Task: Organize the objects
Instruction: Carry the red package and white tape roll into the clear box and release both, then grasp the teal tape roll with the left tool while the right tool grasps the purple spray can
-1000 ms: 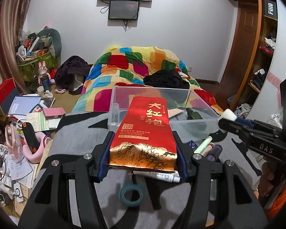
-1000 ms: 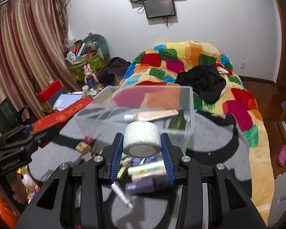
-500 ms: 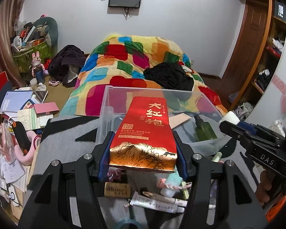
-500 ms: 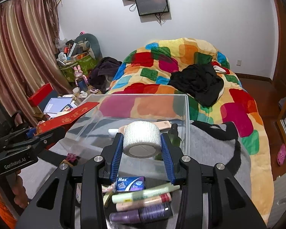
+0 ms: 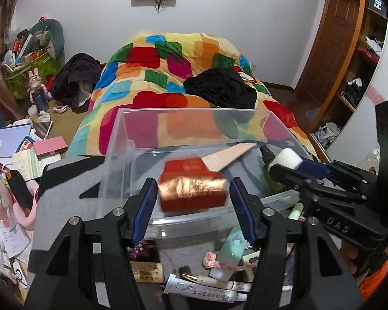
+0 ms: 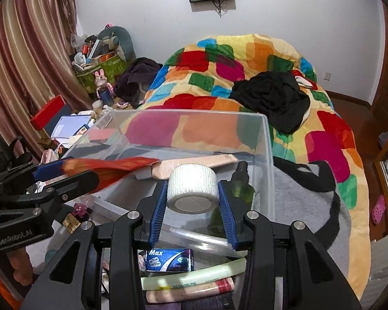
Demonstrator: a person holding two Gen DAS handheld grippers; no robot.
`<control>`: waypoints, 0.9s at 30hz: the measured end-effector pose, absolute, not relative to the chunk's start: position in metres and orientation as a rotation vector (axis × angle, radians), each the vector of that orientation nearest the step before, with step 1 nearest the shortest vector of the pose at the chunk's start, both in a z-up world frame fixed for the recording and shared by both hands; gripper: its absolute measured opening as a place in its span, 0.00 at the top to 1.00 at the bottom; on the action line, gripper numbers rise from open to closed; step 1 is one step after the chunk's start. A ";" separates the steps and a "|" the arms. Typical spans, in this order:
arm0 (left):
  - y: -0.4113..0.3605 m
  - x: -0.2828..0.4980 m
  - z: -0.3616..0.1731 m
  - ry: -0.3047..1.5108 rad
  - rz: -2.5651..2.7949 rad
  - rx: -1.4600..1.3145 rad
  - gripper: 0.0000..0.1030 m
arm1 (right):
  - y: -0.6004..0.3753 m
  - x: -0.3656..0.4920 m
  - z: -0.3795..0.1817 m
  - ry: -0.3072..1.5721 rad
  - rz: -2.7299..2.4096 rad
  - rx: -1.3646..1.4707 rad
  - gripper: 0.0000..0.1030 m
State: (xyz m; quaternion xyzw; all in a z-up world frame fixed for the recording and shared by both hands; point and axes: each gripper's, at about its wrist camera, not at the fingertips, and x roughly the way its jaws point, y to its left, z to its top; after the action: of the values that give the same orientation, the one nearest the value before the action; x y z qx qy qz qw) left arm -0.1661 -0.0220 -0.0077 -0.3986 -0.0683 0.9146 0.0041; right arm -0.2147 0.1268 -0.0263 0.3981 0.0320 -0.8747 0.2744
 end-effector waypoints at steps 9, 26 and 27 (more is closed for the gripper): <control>-0.022 -0.151 0.003 -0.197 2.889 -1.213 0.33 | 0.128 -0.210 -0.025 0.096 -2.349 1.076 0.50; -0.029 -0.085 0.010 -0.082 2.993 -1.174 0.09 | 0.165 -0.163 -0.006 0.077 -2.403 1.017 0.25; -0.031 -0.082 0.008 -0.086 2.994 -1.183 0.09 | 0.166 -0.161 -0.009 0.075 -2.400 1.026 0.25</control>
State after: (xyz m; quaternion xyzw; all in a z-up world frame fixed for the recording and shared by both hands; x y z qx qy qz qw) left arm -0.0818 -0.0310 0.0075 -0.3671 -0.0267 0.9289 -0.0397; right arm -0.1606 0.1663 -0.0087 0.3793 0.0276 -0.8869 0.2623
